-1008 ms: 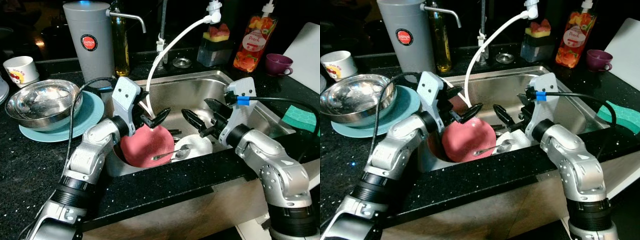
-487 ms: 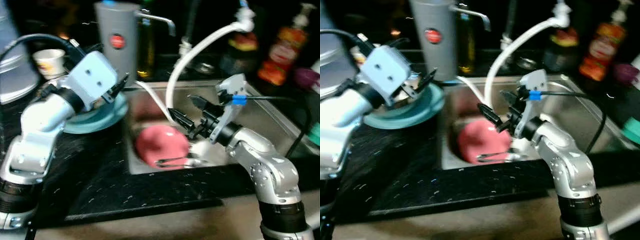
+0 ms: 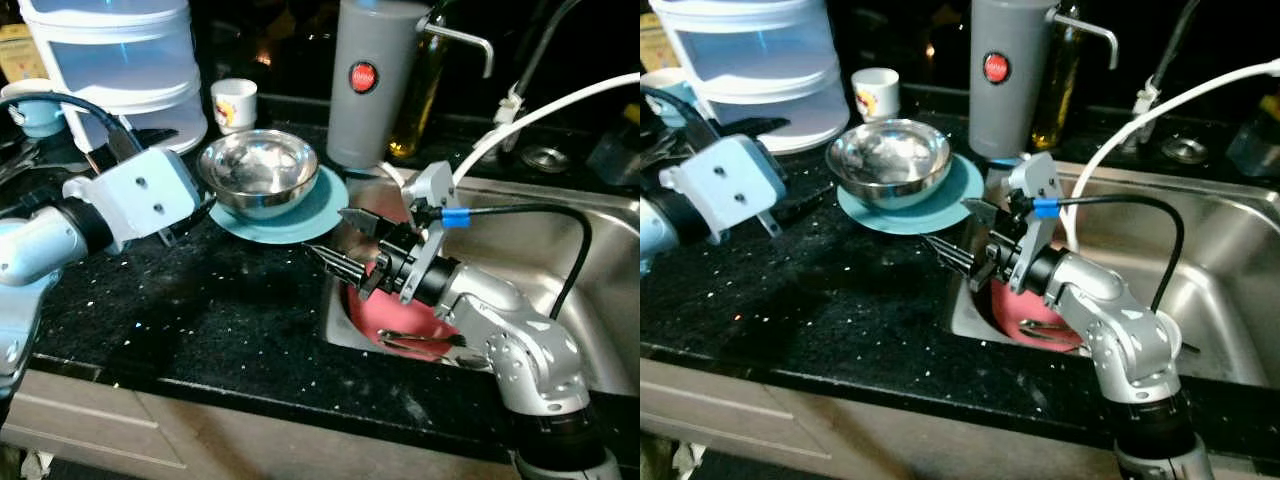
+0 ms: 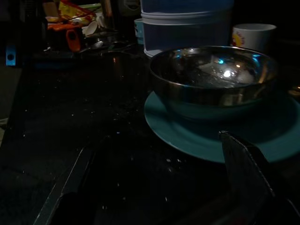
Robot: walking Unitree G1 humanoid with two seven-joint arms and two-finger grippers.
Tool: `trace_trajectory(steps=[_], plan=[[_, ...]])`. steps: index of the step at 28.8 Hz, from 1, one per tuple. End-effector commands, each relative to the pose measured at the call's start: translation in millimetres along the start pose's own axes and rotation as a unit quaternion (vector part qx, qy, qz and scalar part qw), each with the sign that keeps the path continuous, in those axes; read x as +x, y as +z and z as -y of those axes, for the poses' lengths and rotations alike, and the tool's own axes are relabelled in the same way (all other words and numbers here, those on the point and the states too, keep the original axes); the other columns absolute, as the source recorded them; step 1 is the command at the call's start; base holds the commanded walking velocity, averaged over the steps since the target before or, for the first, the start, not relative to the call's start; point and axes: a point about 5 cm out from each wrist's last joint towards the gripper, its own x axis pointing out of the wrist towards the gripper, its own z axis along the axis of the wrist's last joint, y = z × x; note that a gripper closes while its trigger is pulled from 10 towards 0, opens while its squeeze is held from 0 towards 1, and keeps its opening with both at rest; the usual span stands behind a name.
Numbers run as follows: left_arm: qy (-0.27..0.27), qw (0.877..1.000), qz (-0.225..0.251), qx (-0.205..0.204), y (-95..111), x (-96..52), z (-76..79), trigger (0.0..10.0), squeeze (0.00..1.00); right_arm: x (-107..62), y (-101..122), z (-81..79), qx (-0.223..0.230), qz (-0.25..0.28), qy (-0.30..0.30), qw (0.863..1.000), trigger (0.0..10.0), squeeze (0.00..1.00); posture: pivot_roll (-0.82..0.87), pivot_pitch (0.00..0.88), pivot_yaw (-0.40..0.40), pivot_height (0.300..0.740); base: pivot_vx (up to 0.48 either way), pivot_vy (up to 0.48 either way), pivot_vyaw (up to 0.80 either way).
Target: Kitchen organization
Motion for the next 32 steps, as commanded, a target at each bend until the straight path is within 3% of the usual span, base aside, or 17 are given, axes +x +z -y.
trace_trajectory(steps=[1, 13, 22, 27, 32], plan=[[-0.032, 0.999, -0.010, 0.016, -7, 2.0, 3.2, 10.0, 0.00, -3.2, 4, 0.8, -0.009, 0.007, -0.002, 1.000, 10.0, 0.00, 0.08, 0.000, -0.033, 0.740, 0.000, 0.000, 0.00], [-0.079, 0.996, -0.023, 0.030, -41, 27.7, -10.7, 10.0, 0.00, -15.1, 5, -3.8, -0.009, -0.005, -0.005, 1.000, 10.0, 0.00, 0.04, 0.017, -0.008, 0.740, 0.000, 0.000, 0.00], [-0.140, 0.990, 0.005, -0.032, -48, 43.9, -11.7, 10.0, 0.00, -22.4, 7, -7.7, -0.012, -0.018, -0.006, 1.000, 10.0, 0.00, 0.01, 0.063, -0.004, 0.740, 0.000, 0.000, 0.00], [-0.250, 0.964, 0.018, -0.089, -53, 48.1, -1.5, 10.0, 0.00, -28.1, 8, -10.2, -0.011, -0.031, -0.009, 0.999, 10.0, 0.00, -0.01, 0.093, -0.007, 0.740, 0.000, 0.000, 0.00], [-0.303, 0.947, 0.004, -0.111, -60, 49.5, -5.9, 10.0, 0.00, -31.2, 10, -10.1, -0.012, -0.039, -0.013, 0.999, 10.0, 0.00, -0.02, 0.106, -0.006, 0.740, 0.000, 0.000, 0.00]])
